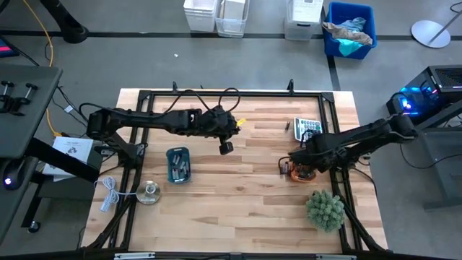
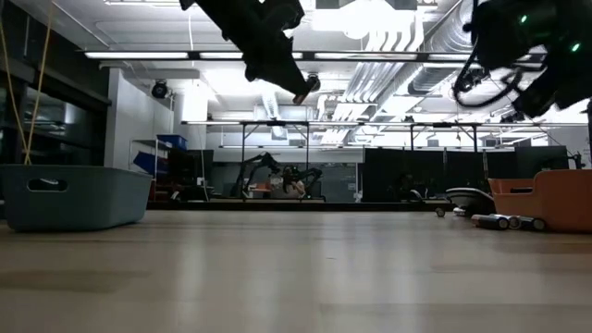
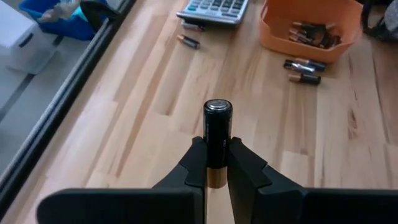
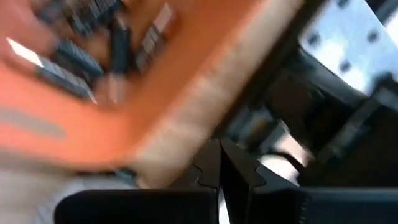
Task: Sort batteries
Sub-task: Put the black battery into the orange bin
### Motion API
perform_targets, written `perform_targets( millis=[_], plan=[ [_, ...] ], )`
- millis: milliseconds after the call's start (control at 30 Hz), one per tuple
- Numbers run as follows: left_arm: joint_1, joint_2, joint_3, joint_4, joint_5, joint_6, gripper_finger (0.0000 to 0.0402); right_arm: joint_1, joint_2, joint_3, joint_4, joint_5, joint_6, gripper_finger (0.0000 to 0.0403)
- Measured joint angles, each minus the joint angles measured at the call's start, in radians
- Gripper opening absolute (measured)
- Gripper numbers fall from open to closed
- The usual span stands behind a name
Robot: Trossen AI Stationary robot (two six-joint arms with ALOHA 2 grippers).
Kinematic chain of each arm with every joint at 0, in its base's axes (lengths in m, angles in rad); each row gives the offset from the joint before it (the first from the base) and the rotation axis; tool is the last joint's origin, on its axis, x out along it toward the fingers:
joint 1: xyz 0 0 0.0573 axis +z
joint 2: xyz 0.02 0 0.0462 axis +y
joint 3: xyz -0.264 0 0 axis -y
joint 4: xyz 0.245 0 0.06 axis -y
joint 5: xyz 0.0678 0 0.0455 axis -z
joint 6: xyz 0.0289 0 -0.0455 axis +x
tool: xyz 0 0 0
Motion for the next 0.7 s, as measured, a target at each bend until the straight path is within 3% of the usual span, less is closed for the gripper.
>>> perform_targets(
  millis=[167,433,700],
  plan=[
    [-0.001,-0.005,0.0,0.028,-0.002,0.036,0.0021,-0.019,0.068,-0.037,0.118,0.07,0.057,0.0],
    [-0.005,-0.026,0.0,0.106,0.009,0.097,0.002,-0.024,0.155,-0.053,0.132,0.182,0.063,0.0],
    [-0.009,-0.013,-0.006,0.208,0.132,0.132,0.002,-0.024,0.164,-0.051,0.247,0.178,0.058,0.0]
  ],
)
